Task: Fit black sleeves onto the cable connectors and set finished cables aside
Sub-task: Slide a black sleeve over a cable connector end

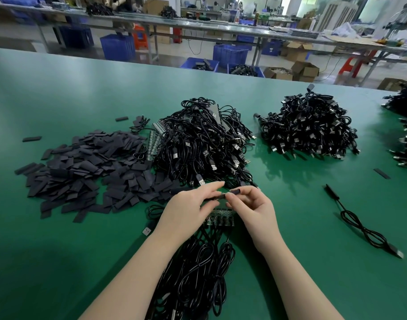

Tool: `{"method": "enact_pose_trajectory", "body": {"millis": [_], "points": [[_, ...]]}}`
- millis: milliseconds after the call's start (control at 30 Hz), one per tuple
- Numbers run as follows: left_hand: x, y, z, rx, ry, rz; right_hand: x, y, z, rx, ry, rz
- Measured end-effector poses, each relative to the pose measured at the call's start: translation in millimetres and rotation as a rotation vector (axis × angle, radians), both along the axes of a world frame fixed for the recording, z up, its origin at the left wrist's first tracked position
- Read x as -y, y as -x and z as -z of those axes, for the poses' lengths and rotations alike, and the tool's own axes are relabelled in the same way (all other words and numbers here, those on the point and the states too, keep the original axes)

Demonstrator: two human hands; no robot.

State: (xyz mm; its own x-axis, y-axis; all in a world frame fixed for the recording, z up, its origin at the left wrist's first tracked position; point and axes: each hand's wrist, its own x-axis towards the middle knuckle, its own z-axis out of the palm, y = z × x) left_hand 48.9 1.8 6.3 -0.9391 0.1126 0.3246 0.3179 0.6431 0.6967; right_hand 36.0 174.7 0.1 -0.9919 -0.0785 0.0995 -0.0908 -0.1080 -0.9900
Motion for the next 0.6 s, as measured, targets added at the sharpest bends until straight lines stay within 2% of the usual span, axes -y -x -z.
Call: {"method": "enact_pose_trajectory", "body": {"millis": [67,167,333,600], "points": [[0.0,0.7,-0.2,0.020,-0.087,-0.075,0.7,-0.7,-1.5,0.007,0.026,-0.008],[-1.2,-0.6,-0.8,-0.034,-0.087,-0.155,0.4,-0.7,-2.0,0.012,0.039,0.013],[-5.6,-3.1,-0.6,-0.060,-0.062,-0.118,3.2,-3.4,-2.5,-0.008,-0.018,-0.013],[-6.7,-2.9,0.8,-0.090,-0.118,-0.081,3.1,-2.6,-3.8,0.008,0.038,0.050]]}}
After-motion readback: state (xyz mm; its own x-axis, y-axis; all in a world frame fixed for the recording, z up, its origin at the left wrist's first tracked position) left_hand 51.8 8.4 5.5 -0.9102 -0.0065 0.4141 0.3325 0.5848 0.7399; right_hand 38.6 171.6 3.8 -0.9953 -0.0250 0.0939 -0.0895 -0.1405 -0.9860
